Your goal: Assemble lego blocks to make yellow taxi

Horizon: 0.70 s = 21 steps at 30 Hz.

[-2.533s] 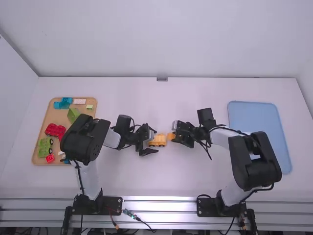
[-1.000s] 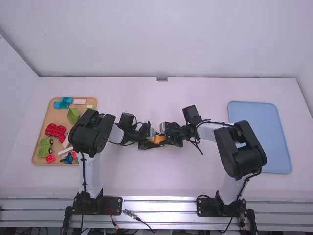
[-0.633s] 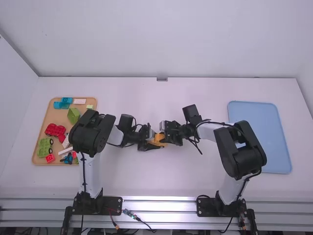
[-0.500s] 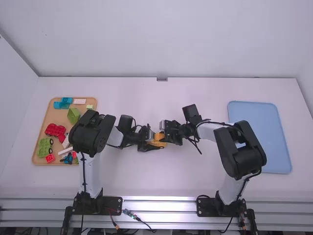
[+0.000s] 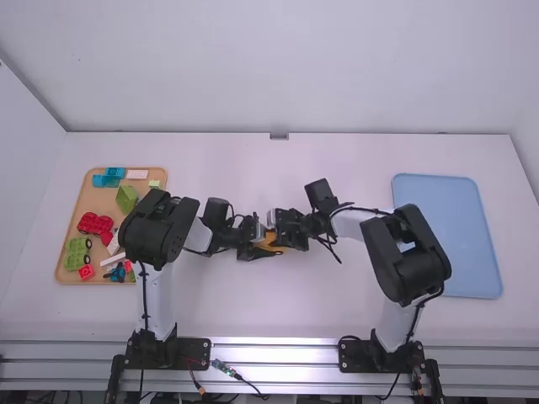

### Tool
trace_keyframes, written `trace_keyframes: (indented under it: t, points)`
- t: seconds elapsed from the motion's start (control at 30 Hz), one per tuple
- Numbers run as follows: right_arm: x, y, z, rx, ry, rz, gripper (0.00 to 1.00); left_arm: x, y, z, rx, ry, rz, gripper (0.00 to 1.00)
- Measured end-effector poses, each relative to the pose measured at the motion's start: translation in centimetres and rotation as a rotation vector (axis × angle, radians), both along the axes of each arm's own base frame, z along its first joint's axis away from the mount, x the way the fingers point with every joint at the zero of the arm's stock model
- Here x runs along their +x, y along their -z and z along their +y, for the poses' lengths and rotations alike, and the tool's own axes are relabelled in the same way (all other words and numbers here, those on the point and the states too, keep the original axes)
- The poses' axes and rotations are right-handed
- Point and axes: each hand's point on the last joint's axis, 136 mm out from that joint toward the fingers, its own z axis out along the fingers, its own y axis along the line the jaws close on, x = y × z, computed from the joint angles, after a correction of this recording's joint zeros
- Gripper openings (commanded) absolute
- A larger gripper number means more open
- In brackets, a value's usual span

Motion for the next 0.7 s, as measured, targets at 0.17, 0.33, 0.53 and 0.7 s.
trace_keyframes:
  t: [0.17, 0.33, 0.53, 0.7]
  points:
    - [0.10, 0.04, -0.23, -0.001, -0.005, -0.011, 0.00, 0.01, 0.00, 0.00, 0.000, -0.001, 0.001, 0.29]
    - [-0.31, 0.27, -0.49, -0.024, -0.004, 0.020, 0.00, 0.01, 0.00, 0.00, 0.000, -0.002, 0.003, 0.30]
    - [0.47, -0.42, -0.20, -0.045, -0.003, 0.013, 0.00, 0.00, 0.00, 0.00, 0.000, -0.003, 0.006, 0.30]
    - [0.46, -0.44, 0.14, -0.047, -0.011, 0.001, 0.00, 0.00, 0.01, 0.00, 0.000, -0.003, 0.008, 0.31]
